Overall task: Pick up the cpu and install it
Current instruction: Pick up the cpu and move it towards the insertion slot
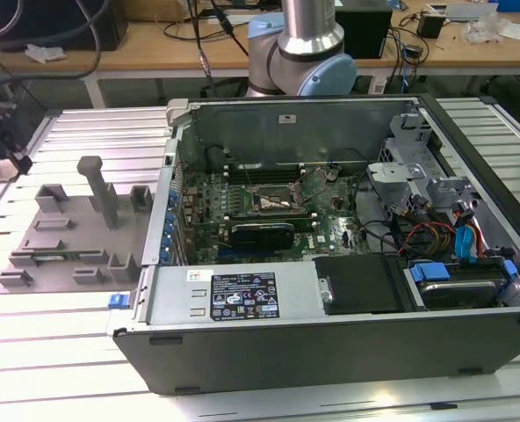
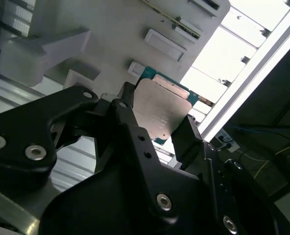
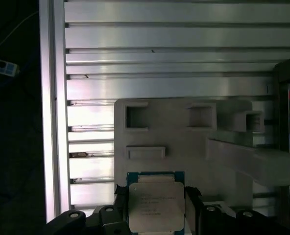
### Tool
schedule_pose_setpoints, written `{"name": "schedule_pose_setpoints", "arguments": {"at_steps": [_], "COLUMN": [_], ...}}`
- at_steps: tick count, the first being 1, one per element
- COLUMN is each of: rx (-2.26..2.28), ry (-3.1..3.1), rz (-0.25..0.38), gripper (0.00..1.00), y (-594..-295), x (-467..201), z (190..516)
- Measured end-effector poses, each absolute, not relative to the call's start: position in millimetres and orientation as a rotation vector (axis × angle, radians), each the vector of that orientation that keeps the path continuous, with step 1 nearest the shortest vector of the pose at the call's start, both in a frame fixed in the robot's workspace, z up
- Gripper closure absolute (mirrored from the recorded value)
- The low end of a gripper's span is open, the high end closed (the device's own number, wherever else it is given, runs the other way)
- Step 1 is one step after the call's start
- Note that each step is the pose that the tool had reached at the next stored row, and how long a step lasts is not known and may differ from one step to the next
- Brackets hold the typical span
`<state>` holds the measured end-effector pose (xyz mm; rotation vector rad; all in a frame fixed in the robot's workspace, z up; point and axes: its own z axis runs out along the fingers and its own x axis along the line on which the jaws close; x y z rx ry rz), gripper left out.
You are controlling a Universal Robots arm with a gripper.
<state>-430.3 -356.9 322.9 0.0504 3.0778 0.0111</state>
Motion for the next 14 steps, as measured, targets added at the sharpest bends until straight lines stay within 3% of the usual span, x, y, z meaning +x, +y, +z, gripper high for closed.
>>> {"name": "schedule_pose_setpoints", "arguments": {"at_steps": [14], "rx": [0.05], "ry": [3.078], "rz": [0.011], "gripper": [0.45], "y": [-353], "x": [-430], "z": [376]}}
